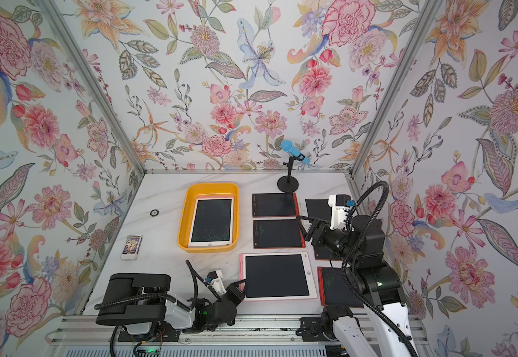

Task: Take out the writing tablet from the storage box
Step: Place the writing tablet at the center of the board.

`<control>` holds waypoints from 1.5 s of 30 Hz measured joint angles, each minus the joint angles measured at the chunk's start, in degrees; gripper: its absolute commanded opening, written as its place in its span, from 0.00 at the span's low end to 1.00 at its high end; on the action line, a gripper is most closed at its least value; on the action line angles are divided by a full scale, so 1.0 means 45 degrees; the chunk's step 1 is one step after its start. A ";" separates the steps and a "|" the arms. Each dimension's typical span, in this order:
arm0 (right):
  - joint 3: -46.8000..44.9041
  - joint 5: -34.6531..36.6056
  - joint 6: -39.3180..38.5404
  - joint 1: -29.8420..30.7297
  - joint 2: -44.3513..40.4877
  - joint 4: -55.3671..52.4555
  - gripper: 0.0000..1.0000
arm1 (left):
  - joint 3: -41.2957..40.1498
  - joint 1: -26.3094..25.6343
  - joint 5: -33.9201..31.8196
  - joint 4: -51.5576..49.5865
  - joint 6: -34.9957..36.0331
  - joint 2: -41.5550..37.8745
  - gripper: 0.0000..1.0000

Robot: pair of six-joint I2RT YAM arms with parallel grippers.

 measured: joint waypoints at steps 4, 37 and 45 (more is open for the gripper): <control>0.0000 0.0010 0.0005 0.0000 -0.0005 0.0000 0.67 | 0.0010 0.0000 -0.0005 -0.0549 0.0058 -0.0253 0.38; -0.0126 0.1350 0.0112 0.0787 0.1185 0.0223 0.70 | 0.1549 -0.0219 -0.4269 -1.1536 0.3492 -1.0180 0.84; -0.0039 0.3551 0.0131 0.3585 0.3861 0.1132 0.71 | 0.2793 0.2244 -0.3813 -1.3906 0.8665 -1.3818 0.92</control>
